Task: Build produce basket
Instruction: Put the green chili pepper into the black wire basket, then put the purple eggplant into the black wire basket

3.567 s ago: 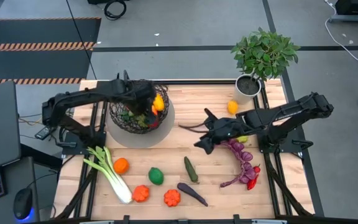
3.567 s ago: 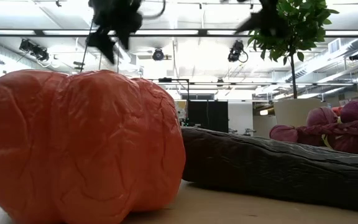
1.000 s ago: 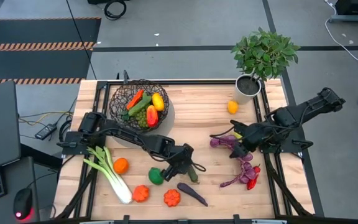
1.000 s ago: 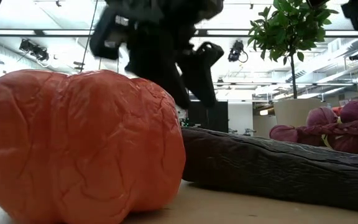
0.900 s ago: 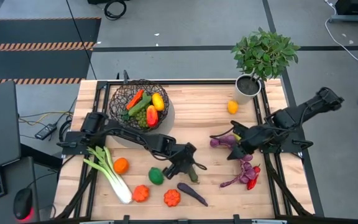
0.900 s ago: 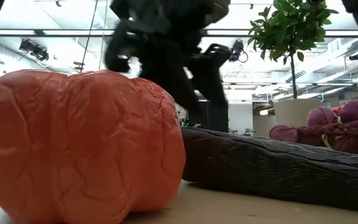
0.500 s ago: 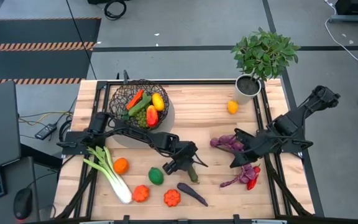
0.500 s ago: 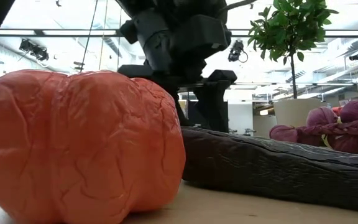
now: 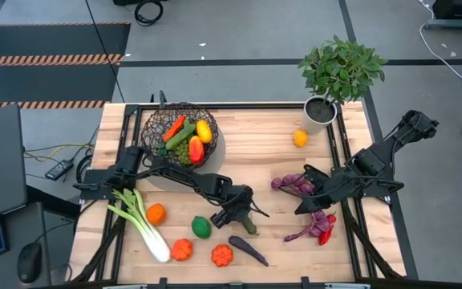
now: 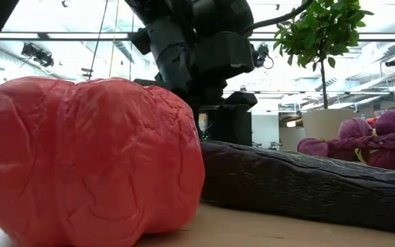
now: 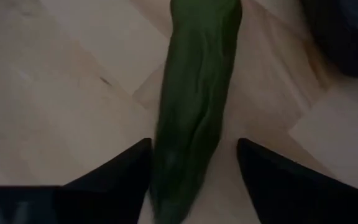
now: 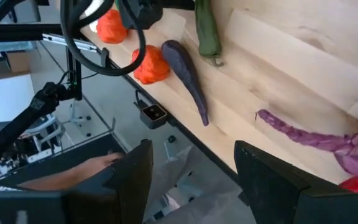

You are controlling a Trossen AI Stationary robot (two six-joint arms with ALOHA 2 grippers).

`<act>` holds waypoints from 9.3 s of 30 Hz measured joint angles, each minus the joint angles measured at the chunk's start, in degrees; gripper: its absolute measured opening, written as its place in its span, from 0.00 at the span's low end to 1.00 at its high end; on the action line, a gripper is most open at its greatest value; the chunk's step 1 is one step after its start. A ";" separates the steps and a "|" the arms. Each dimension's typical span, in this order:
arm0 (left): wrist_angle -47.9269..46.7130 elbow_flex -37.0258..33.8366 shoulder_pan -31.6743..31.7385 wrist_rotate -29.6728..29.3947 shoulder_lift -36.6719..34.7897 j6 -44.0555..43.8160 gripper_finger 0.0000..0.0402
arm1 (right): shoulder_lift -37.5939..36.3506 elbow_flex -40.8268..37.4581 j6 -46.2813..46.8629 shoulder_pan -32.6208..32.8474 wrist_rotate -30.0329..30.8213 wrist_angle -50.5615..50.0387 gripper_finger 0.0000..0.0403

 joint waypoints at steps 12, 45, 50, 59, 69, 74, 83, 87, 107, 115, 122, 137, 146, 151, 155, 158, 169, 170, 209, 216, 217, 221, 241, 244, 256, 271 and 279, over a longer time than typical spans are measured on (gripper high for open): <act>-8.26 -0.04 0.37 0.09 -4.08 -19.22 0.11 | -0.01 0.00 -4.36 -0.02 1.54 -0.21 0.57; -53.91 0.01 21.87 -21.49 -34.62 -61.92 0.13 | -0.02 0.02 -23.22 -11.28 3.88 3.98 0.57; -55.65 0.00 22.98 -21.43 -34.56 -65.73 0.23 | -0.02 0.02 -24.05 -11.28 3.57 4.02 0.57; -58.62 -0.02 22.76 -20.72 -34.69 -67.31 0.57 | -0.02 0.02 -26.24 -11.28 2.77 3.63 0.57; -55.78 0.00 15.92 -13.03 -35.95 -68.03 0.64 | 0.27 0.02 -27.68 -11.28 3.82 0.62 0.57; -47.30 0.00 9.19 -11.17 -36.29 -68.03 0.59 | 1.31 0.00 -27.70 -11.11 2.88 -1.31 0.57; -30.10 0.02 3.02 -11.31 -36.20 -70.93 0.54 | 5.52 0.00 -22.29 -6.48 -3.47 -1.36 0.57; -27.46 0.02 1.97 -11.48 -36.18 -70.77 0.52 | 8.61 0.00 -15.55 -3.23 -3.49 0.32 0.55; -18.86 0.02 -6.94 -11.48 -36.18 -71.08 0.47 | 17.10 0.00 17.78 8.90 -5.45 5.15 0.54; -17.27 0.02 -7.49 -13.65 -36.15 -71.21 0.47 | 22.62 0.02 -4.23 5.60 1.87 17.30 0.53; -17.32 0.02 -8.14 -13.65 -36.15 -74.77 0.44 | 29.99 0.02 -14.60 0.43 -5.87 21.01 0.52; -10.86 -0.02 -8.75 -17.35 -36.12 -92.48 0.38 | 36.02 8.33 -42.58 -3.04 0.80 19.81 0.50; -6.39 -0.02 -8.91 -18.00 -36.11 -97.55 0.35 | 44.36 8.48 -38.59 -3.30 -4.24 30.92 0.51; -5.77 -0.02 -9.99 -17.98 -36.11 -99.38 0.35 | 48.13 8.49 -38.62 -3.01 -7.70 33.82 0.51; -5.53 -0.02 -10.81 -18.02 -36.13 -99.84 0.35 | 49.32 8.37 -38.40 -2.31 -6.07 33.42 0.51; -5.50 -0.02 -10.99 -18.41 -36.13 -100.47 0.35 | 48.75 8.48 -38.48 -1.90 -1.64 34.18 0.51; -6.03 -0.02 -10.84 -18.64 -36.13 -100.21 0.35 | 49.73 8.48 -47.11 -1.66 3.42 36.20 0.63; -6.27 -0.02 -10.84 -18.64 -36.13 -100.21 0.35 | 49.99 8.47 -47.85 -1.65 3.77 35.92 0.65; -9.18 0.02 -10.36 -20.54 -36.14 -93.02 0.33 | 54.57 8.37 -70.91 -2.15 10.27 31.21 0.37; -10.20 0.02 -10.36 -20.51 -36.15 -88.90 0.33 | 49.97 8.35 -70.70 -4.17 9.63 25.36 0.23; -10.19 0.02 -10.36 -20.54 -36.14 -88.25 0.33 | 48.97 8.35 -70.71 -4.33 9.77 24.45 0.23; -9.89 0.02 -9.93 -20.83 -36.17 -86.20 0.33 | 44.24 8.37 -70.57 -4.70 11.96 20.37 0.24; 4.34 0.02 -7.58 -38.79 -38.65 -54.03 0.42 | 23.47 8.39 -55.12 -11.67 18.72 14.29 0.26; 4.31 0.02 -7.54 -38.77 -38.62 -53.86 0.48 | 20.93 8.41 -55.20 -13.29 20.99 14.76 0.26; 3.30 0.02 -3.25 -38.93 -38.38 -63.04 0.79 | 16.19 8.41 -71.77 -18.00 17.31 25.97 0.27; 6.29 -0.06 1.18 -35.87 -37.57 -71.05 0.85 | 15.28 8.41 -78.73 -21.93 16.82 36.51 0.27; 7.40 -0.02 0.93 -35.84 -36.81 -73.74 0.84 | 15.30 8.46 -78.71 -23.71 19.12 39.88 0.27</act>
